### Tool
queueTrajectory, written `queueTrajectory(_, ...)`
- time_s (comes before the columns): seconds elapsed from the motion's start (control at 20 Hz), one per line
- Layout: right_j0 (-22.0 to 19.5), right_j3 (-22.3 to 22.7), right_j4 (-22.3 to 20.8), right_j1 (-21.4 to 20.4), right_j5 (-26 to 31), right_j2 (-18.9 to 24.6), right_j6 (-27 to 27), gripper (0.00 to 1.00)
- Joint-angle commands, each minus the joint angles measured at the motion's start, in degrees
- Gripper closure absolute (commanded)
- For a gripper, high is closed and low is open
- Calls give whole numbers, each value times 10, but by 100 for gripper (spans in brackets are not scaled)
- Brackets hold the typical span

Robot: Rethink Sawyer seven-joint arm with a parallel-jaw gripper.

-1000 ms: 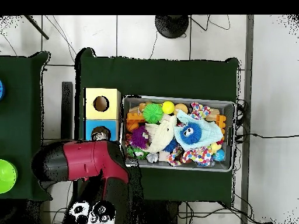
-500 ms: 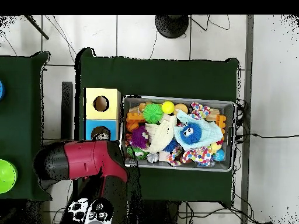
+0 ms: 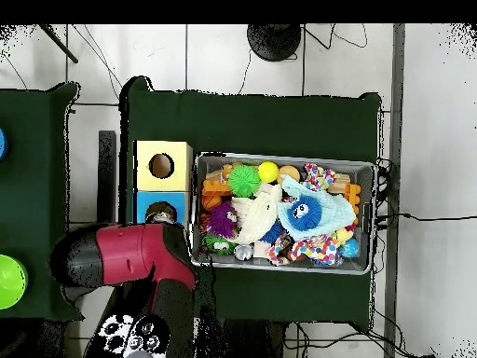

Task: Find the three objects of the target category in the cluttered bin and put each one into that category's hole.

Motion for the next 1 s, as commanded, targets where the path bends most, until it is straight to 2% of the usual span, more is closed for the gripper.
queueTrajectory(0.05, 15, -36, 31, 26, 46, -4, 165, 100)
queueTrajectory(0.35, 17, -48, 40, 32, 55, -13, 164, 100)
queueTrajectory(0.5, 13, -29, 58, 24, 44, -11, 168, 100)
queueTrajectory(0.55, 16, -29, 60, 25, 41, -15, 166, 0)
queueTrajectory(1.0, 19, -21, 69, 23, 22, -21, 157, 0)
